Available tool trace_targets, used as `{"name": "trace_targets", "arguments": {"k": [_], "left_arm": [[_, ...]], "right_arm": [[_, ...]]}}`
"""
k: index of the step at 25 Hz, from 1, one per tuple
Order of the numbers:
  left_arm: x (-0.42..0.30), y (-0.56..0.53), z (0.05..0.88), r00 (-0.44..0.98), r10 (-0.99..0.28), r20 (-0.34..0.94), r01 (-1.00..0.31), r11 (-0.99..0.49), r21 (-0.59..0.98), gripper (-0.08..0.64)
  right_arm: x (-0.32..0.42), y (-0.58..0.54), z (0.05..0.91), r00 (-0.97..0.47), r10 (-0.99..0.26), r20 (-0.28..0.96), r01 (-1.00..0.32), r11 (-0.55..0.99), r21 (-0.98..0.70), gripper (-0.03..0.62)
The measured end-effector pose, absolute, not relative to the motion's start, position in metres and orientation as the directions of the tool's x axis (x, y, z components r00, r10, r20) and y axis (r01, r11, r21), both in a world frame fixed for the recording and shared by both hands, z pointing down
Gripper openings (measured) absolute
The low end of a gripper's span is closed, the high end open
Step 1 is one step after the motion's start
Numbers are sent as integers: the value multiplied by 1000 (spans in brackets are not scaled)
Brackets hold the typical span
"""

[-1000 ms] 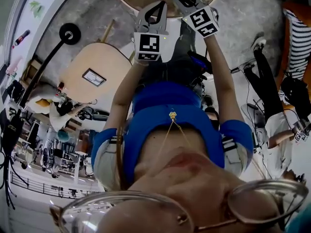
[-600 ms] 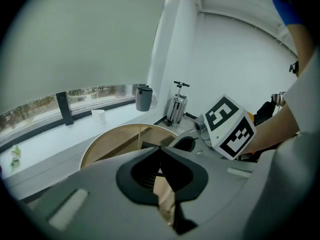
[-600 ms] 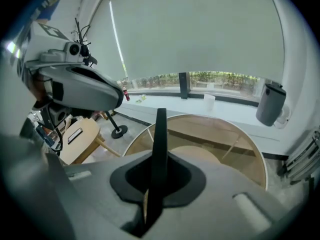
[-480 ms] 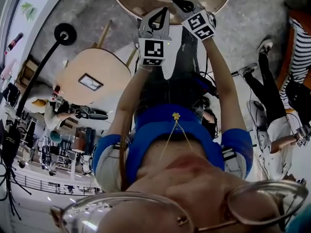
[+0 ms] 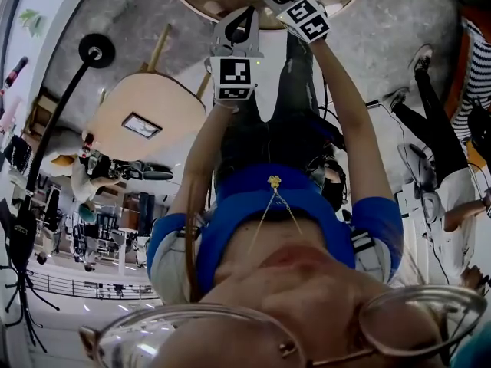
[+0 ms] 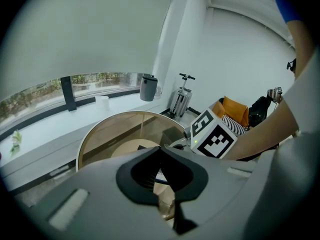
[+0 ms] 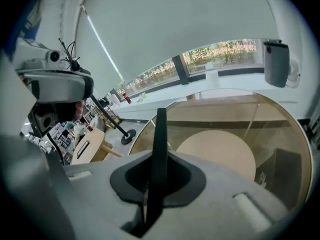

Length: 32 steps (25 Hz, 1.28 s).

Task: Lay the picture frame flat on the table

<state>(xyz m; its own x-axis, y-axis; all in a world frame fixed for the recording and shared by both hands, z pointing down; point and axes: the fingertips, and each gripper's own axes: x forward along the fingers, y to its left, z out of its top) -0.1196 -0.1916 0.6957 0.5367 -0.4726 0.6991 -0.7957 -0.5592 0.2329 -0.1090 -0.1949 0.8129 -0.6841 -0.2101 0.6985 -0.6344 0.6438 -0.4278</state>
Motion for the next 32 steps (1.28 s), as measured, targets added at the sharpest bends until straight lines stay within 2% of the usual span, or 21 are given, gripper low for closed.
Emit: {"name": "trace_targets", "arguments": {"k": [6, 14, 22, 32], "left_arm": [[-119, -184, 698, 548, -450, 705, -784, -570, 246, 2], [-124, -183, 699, 544, -453, 706, -790, -561, 249, 2], [-127, -182, 697, 550, -453, 702, -785, -568, 247, 1], [-128, -180, 704, 545, -447, 709, -782, -576, 238, 0]], "right_arm": [[-105, -189, 842, -689, -210, 694, -659, 579, -480, 23], [-97, -192, 856, -665, -266, 698, -685, 588, -429, 25], [-90, -199, 864, -669, -306, 678, -662, 660, -355, 74], [-74, -208, 875, -613, -368, 699, -707, 651, -277, 150]]}}
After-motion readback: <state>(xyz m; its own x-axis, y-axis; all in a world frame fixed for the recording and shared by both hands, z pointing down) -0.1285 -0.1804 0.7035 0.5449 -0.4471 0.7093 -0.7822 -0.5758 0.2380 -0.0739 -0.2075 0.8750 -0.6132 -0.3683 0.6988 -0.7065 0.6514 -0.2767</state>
